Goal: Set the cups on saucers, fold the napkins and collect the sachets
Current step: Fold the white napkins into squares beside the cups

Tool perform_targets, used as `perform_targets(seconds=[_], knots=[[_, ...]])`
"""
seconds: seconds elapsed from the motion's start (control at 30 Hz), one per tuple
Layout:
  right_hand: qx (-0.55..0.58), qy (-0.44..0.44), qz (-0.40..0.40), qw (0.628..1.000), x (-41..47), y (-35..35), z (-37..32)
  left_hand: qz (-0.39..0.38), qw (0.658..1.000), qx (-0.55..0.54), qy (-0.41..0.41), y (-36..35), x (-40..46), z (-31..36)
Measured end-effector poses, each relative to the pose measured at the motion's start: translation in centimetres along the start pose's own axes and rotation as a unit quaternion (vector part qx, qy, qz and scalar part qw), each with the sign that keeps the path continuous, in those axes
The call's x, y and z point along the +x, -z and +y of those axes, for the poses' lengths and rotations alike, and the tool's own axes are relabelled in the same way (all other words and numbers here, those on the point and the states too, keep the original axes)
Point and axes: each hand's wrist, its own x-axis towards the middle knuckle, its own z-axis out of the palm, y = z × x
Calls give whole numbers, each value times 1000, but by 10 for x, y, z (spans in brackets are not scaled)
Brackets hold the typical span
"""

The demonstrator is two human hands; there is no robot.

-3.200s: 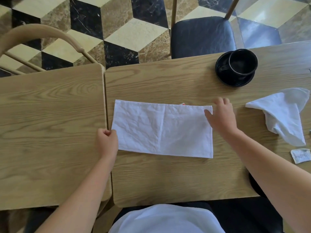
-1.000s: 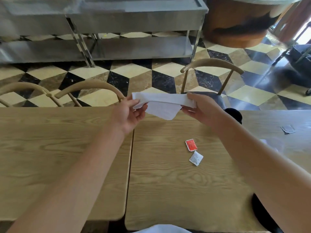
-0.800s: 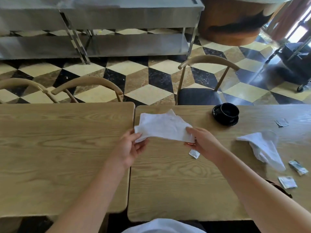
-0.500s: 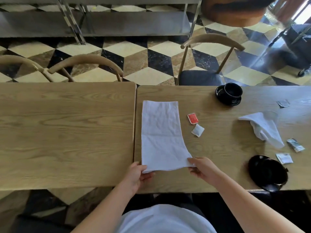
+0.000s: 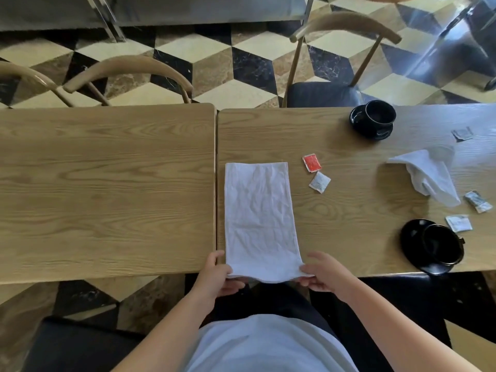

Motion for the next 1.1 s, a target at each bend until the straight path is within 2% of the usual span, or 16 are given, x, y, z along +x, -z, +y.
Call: perform_targets(seconds=[0.27,0.4,0.47,0.6,0.73,0.93,1.1], knots=[[44,85,-29,995,40,32,-73,-47,992,-88,-75,-12,25,76],[28,135,-87,987,56,51,-115,-66,988,-49,-130,-13,39,125],[-4,147,-68,987,68,56,-137,-22,988,15,-155,-15,50,148],[-36,171,16,985,99,60,-174,72,964,152,-207,-19,86,192],[-124,185,98,970,130,56,-198,122,951,170,-227,-24,116,218],[-189,190,99,958,164,46,-208,138,956,190,-176,-29,146,218],[-211,187,125,951,176,42,-208,176,948,199,-175,-29,149,214]])
